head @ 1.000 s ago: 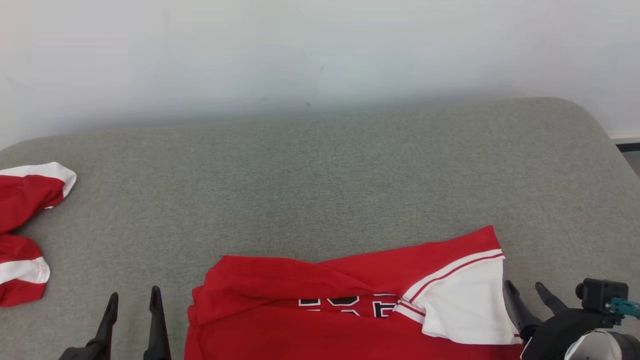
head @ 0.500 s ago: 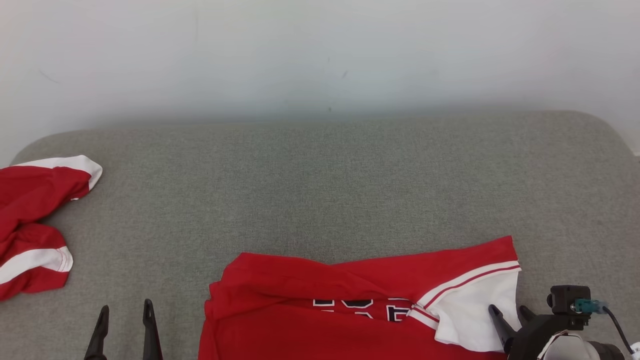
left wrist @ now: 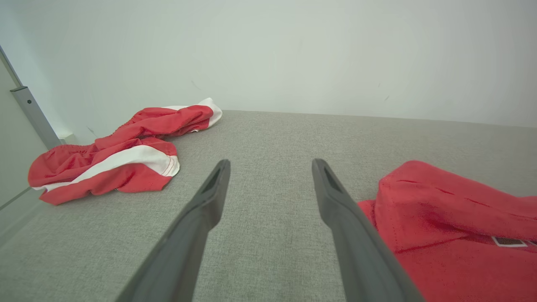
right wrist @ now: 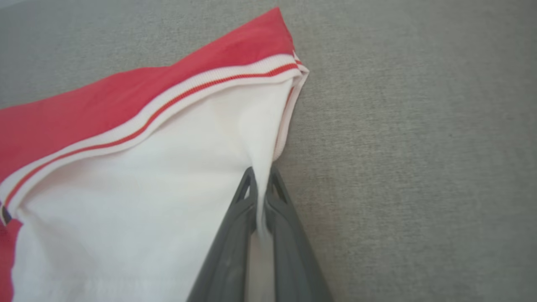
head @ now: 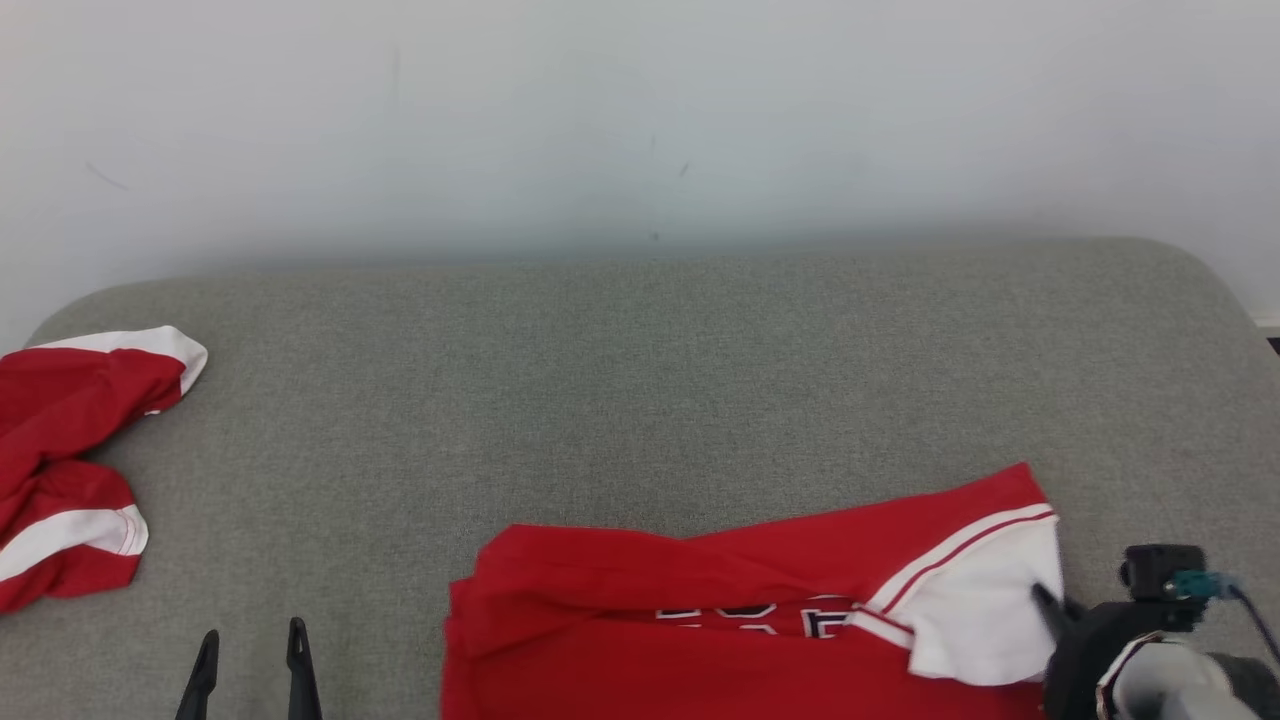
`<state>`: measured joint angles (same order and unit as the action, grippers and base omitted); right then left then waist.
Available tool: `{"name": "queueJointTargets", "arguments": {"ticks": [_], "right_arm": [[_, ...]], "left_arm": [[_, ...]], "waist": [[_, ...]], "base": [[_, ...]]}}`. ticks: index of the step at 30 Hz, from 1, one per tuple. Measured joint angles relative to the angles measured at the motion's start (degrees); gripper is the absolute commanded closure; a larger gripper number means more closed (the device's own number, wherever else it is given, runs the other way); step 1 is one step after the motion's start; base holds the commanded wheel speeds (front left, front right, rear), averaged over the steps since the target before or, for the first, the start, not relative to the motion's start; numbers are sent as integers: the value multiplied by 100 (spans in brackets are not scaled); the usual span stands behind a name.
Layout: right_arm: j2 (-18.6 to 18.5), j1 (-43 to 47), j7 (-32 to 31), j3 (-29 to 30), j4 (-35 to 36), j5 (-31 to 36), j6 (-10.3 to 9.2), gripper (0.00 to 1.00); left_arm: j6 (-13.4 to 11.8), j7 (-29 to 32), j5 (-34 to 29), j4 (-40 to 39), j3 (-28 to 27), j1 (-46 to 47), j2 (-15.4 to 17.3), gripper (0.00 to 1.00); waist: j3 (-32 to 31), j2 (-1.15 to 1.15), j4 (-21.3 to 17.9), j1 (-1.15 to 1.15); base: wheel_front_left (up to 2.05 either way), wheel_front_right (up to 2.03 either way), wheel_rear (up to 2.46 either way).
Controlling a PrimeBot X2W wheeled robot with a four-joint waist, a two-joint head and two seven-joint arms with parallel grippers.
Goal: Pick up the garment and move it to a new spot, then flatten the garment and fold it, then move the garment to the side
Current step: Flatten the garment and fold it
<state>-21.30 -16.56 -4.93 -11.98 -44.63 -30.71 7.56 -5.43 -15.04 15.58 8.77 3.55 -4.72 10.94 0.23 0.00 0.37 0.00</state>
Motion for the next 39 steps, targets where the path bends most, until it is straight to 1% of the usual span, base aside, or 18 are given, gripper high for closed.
{"name": "queueJointTargets", "arguments": {"ticks": [6, 8, 11, 15, 19, 23, 24, 28, 30, 33, 37, 39], "right_arm": [[-687, -221, 332, 347, -289, -37, 0, 100], [-840, -240, 388, 424, -304, -8, 0, 100], [-947, -283, 399, 456, -144, -7, 0, 100], [-953, -302, 383, 277, 523, -19, 0, 100], [-800, -212, 203, 21, 1604, -130, 0, 100], [-595, 115, -140, -172, 2802, -203, -1, 100], [-426, 315, -363, -299, 3368, -226, -1, 100], [-69, 659, -738, -542, 4223, -188, -1, 100], [83, 799, -893, -675, 4437, -133, -1, 100], [233, 872, -1027, -860, 4524, -5, -1, 100], [510, 893, -1069, -1087, 4414, 52, -1, 100], [615, 865, -1062, -1216, 4227, 107, -1, 100]], "left_arm": [[75, 0, -143, 21, -165, -34, -66, 0], [89, 0, -151, 18, -230, -69, -100, 0], [109, 0, -175, 8, -309, -102, -167, 0], [146, 0, -201, -2, -407, -178, -258, 0], [198, 0, -232, 9, -505, -203, -318, 0], [261, 0, -280, 20, -535, -200, -381, 0], [297, 0, -301, 35, -548, -194, -403, 0], [383, 0, -341, 81, -546, -170, -465, 0], [402, 0, -347, 123, -546, -157, -482, 0], [454, 0, -402, 169, -523, -101, -526, 0], [503, 0, -457, 247, -489, -28, -564, 0], [547, 0, -483, 288, -467, 30, -578, 0]], "waist": [[-95, 0, -36, 0], [-120, 0, -61, 0], [-140, 0, -122, 0], [-147, 0, -239, 0], [-147, 0, -363, 0], [-150, 0, -416, 0], [-150, 0, -404, 0], [-140, 0, -326, 0], [-132, 0, -267, 0], [-116, 0, -156, 0], [-99, 0, 22, 0], [-89, 0, 113, 0]], "base": [[0, 0, 0], [0, 0, 0], [0, 0, 0], [0, 0, 0], [0, 0, 0], [0, 0, 0], [0, 0, 0], [0, 0, 0], [0, 0, 0], [0, 0, 0], [0, 0, 0], [0, 0, 0]]}}
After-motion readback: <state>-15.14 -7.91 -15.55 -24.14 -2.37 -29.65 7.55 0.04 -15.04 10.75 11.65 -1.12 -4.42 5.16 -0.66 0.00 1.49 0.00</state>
